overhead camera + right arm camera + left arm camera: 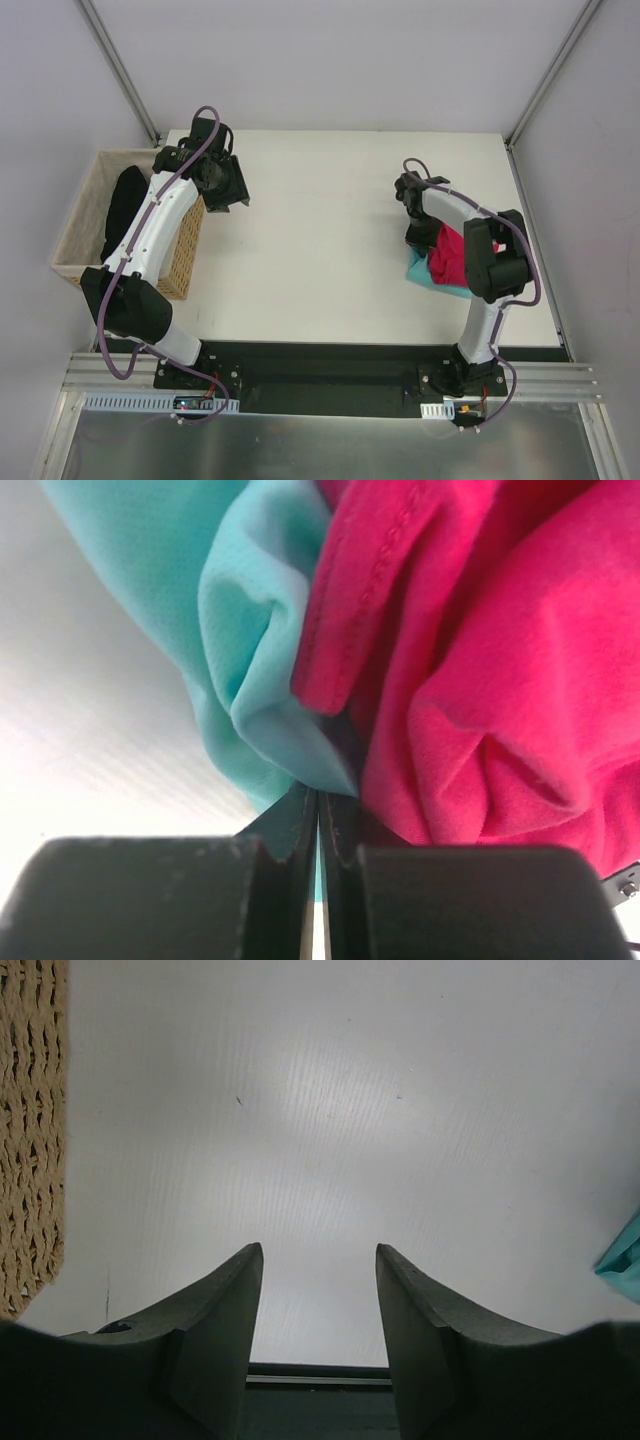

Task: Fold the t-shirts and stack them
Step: Put the neatly folded tshirt into the corner of the board with both arms

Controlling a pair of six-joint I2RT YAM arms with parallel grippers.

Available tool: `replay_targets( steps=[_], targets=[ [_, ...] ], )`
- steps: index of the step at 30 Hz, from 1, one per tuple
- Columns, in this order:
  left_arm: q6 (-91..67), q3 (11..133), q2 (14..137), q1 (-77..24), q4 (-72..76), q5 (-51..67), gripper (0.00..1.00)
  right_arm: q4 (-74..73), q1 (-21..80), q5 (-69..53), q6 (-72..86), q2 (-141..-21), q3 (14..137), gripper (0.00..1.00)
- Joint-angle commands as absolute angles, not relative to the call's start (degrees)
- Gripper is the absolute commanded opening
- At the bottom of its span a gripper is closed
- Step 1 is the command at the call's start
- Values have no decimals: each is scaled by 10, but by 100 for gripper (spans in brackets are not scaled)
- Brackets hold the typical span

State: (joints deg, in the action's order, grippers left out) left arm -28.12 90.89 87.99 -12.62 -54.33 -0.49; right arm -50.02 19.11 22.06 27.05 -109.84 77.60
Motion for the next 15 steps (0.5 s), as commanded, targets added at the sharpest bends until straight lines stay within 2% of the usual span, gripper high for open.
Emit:
replay_targets(
  steps=[1, 15],
  targets=[
    [-287, 920, 879, -120, -547, -2, 49, -526, 167, 250, 272, -1065, 771, 1],
    [-289, 910, 875, -120, -547, -4, 49, -527, 101, 269, 243, -1056, 755, 1]
  ],
)
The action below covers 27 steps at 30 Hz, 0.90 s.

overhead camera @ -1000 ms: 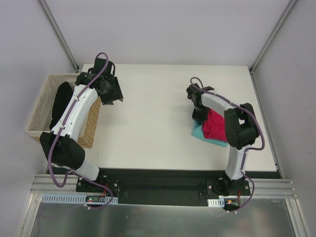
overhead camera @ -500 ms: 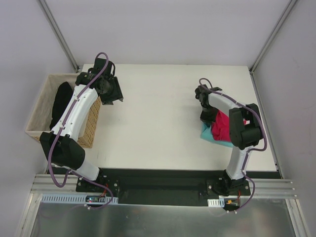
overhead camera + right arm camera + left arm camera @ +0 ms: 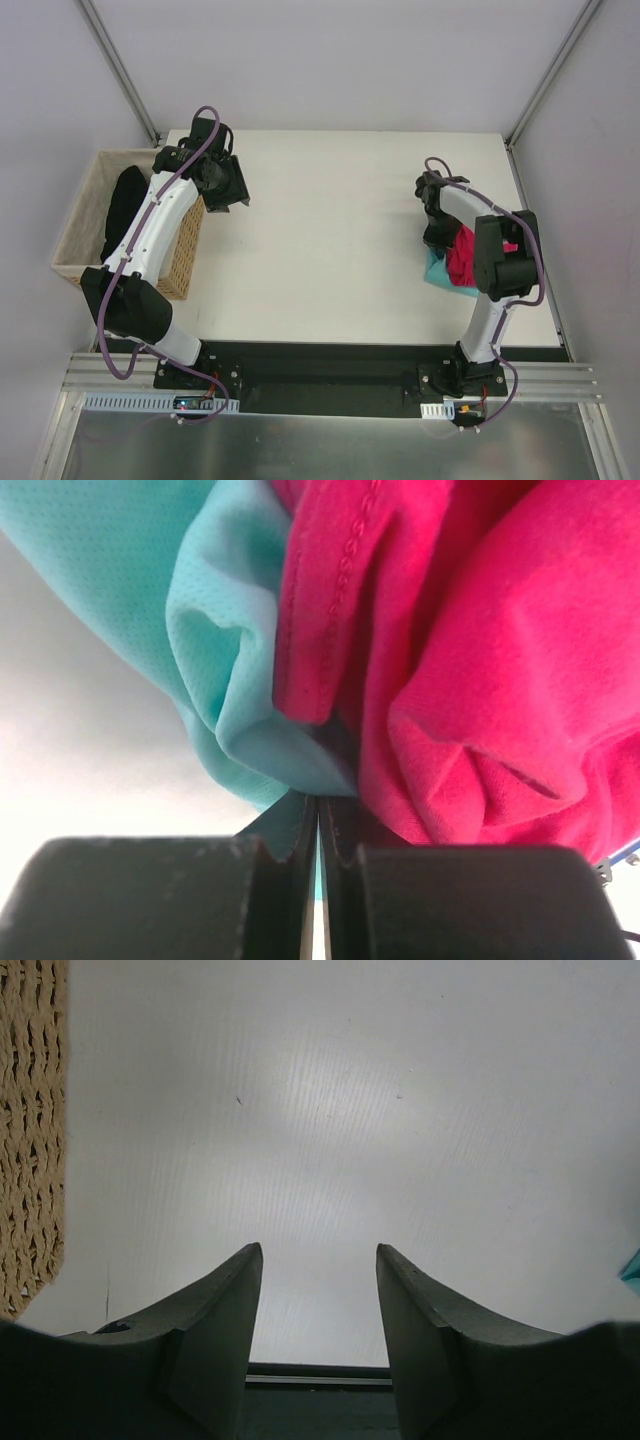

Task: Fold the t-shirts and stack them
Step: Put the neatly folded tshirt into the corner of the board with both arms

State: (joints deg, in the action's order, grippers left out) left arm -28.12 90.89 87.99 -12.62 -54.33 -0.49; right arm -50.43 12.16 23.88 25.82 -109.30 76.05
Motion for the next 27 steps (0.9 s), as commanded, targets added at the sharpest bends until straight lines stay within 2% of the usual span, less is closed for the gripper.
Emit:
replay_targets(
  steps=[1, 12, 27],
  targets=[
    [-290, 909, 874, -120, -546, -4, 49, -526, 92, 269, 242, -1055, 753, 1],
    [-294, 903, 874, -120, -545, -4, 49, -526, 32, 279, 200, -1053, 761, 1],
    [-297, 891, 873, -120, -541, -4, 49, -526, 23, 288, 162, -1073, 775, 1]
  ],
)
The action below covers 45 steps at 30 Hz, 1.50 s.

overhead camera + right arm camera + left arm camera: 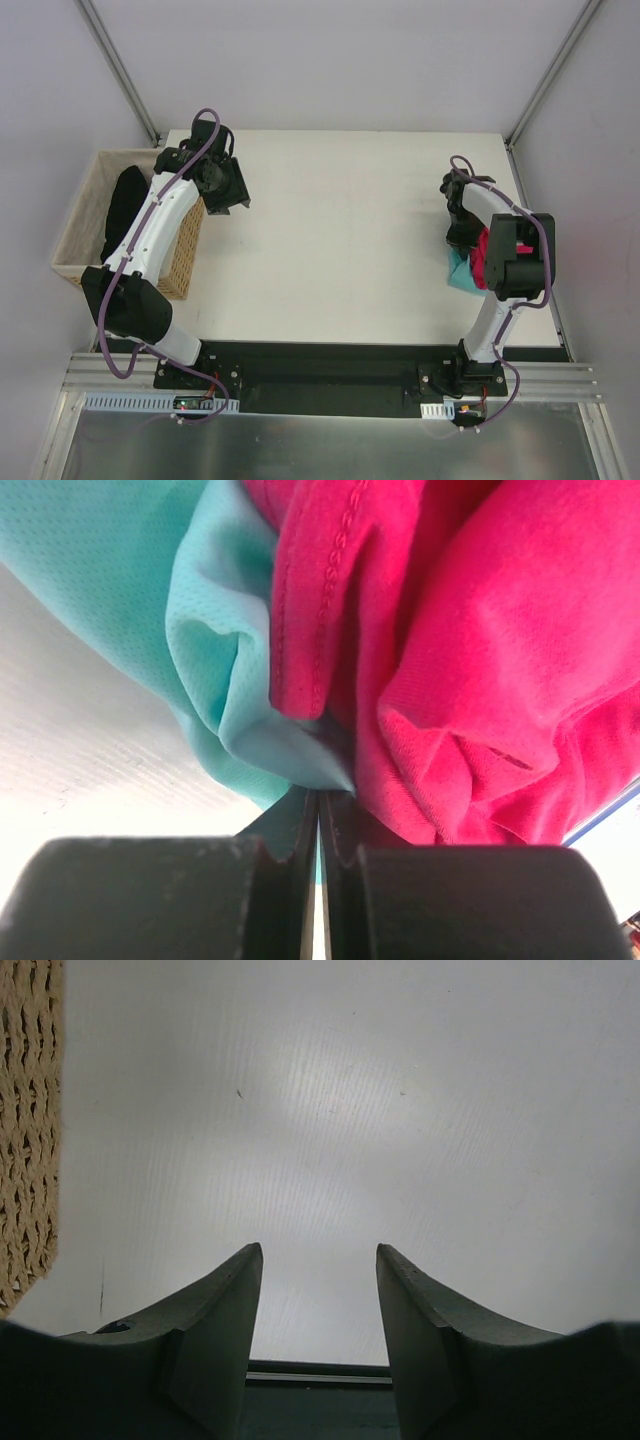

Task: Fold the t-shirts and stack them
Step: Put the neatly folded tshirt into the corner of the board with both arms

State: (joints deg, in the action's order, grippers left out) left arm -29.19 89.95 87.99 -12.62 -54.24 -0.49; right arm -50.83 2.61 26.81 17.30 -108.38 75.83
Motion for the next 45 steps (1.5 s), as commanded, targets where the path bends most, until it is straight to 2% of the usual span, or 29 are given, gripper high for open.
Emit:
replay_targets(
  steps=[1, 45],
  targets=[
    [-297, 890, 873, -120, -541, -5, 49, -526, 24, 289, 161, -1074, 775, 1],
    [-302, 901, 891, -120, -535, -3, 50, -555, -15, 340, 126, -1091, 789, 1]
  ],
)
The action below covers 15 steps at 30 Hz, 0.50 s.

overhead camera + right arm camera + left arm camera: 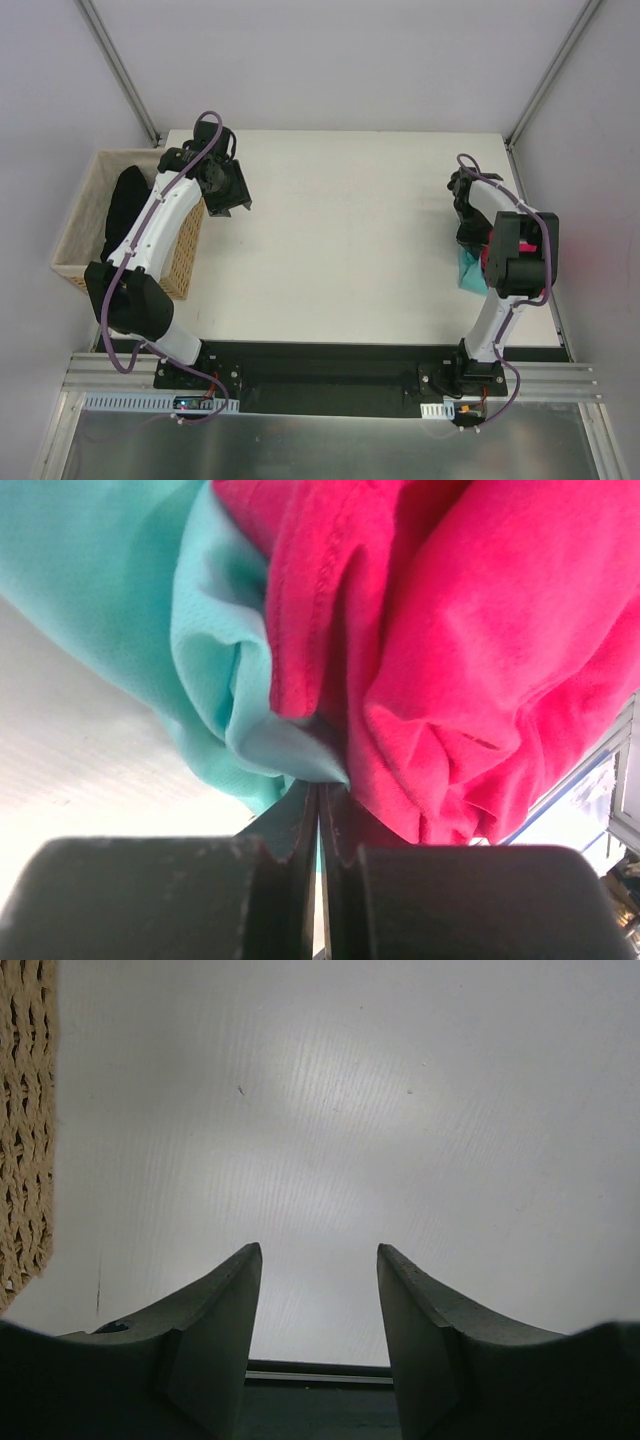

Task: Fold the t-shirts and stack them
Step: Put the neatly folded tshirt into the corner of the board with both arms

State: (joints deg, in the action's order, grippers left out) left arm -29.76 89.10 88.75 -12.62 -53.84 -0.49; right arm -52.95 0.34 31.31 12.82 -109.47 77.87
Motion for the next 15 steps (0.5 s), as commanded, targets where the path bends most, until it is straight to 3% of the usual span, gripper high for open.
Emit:
replay_targets(
  steps=[1, 11, 15],
  targets=[
    [-302, 900, 891, -120, -535, -4, 50, -554, -18, 340, 126, -1091, 788, 1],
    [-305, 889, 892, -120, -535, -5, 50, -557, -1, 304, 118, -1094, 815, 1],
    [-306, 885, 887, -120, -533, -11, 50, -573, 25, 300, 123, -1110, 845, 6]
  ],
)
